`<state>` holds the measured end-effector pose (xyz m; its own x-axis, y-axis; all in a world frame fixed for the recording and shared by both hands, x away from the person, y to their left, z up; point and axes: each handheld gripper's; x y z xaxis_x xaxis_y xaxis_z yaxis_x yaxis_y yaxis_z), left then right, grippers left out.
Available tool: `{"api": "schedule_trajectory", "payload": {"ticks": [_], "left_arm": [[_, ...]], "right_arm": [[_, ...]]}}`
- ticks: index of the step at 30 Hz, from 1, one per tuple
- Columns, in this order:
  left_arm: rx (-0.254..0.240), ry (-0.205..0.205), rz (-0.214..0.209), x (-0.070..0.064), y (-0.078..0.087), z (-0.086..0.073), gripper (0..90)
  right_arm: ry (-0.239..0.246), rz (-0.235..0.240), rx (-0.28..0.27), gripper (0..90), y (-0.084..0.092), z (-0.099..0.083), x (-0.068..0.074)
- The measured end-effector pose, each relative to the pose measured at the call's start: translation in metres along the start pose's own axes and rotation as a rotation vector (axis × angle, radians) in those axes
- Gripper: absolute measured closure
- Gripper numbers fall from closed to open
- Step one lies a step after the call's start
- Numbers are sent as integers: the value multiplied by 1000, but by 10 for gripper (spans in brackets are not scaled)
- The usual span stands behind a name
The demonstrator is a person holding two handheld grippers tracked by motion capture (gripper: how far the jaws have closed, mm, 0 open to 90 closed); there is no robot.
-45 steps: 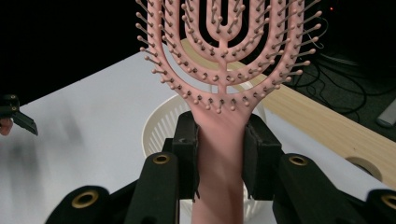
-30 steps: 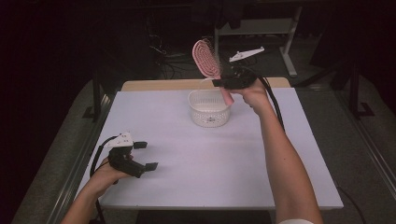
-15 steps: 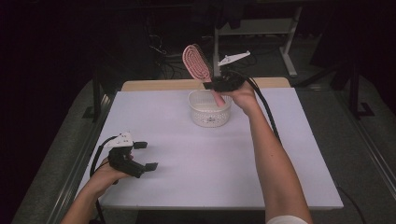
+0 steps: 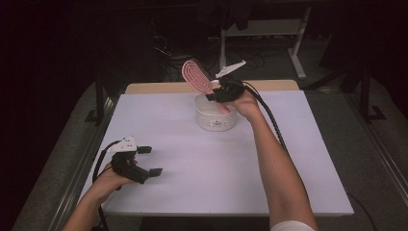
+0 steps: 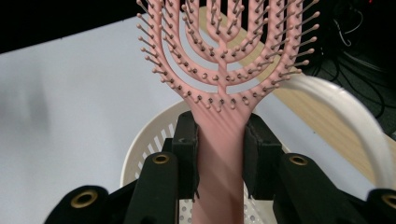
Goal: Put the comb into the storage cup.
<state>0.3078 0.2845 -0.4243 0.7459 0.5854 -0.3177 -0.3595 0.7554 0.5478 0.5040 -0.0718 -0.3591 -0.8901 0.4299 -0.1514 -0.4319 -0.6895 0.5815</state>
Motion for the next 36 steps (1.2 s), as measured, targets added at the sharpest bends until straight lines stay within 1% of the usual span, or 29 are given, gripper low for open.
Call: {"api": "schedule_trajectory", "payload": {"ticks": [8,14,18,22,24,27,30,31,33,35,36], "left_arm": [[3,-3,-1,0,-1,0,0],[2,-4,-1,-1,-1,0,0],[5,-5,-1,-1,-1,0,0],[2,-4,-1,-1,-1,0,0],[4,-6,0,-1,-1,0,0],[6,-7,-1,-1,-1,0,0],[6,-7,-1,-1,-1,0,0],[6,-7,-1,-1,-1,0,0],[6,-7,0,-1,-1,0,0],[7,-8,0,-1,-1,0,0],[9,-9,0,-1,-2,0,0]], "right_arm": [[-2,32,37,683,-10,-4,1],[13,39,85,680,-19,-6,4],[32,41,109,676,-23,-6,5],[17,44,123,661,-26,-7,6],[13,44,132,635,-28,-7,6],[6,51,128,629,-28,-8,6],[-1,56,134,571,-26,-7,6],[-7,49,136,553,-25,-7,6],[7,26,171,515,-22,-7,6],[9,25,182,505,-17,-7,6],[21,23,198,489,-14,-7,5]]}}
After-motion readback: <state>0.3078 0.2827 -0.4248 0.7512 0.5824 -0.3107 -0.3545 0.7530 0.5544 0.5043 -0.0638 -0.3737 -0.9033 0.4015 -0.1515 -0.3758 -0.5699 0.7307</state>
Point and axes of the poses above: each handheld gripper's, and its own axes: y roughly backward along the jaws, z roughly out of its top, x roughly to its left, and after that the axes turned 13 degrees about y, right-handed
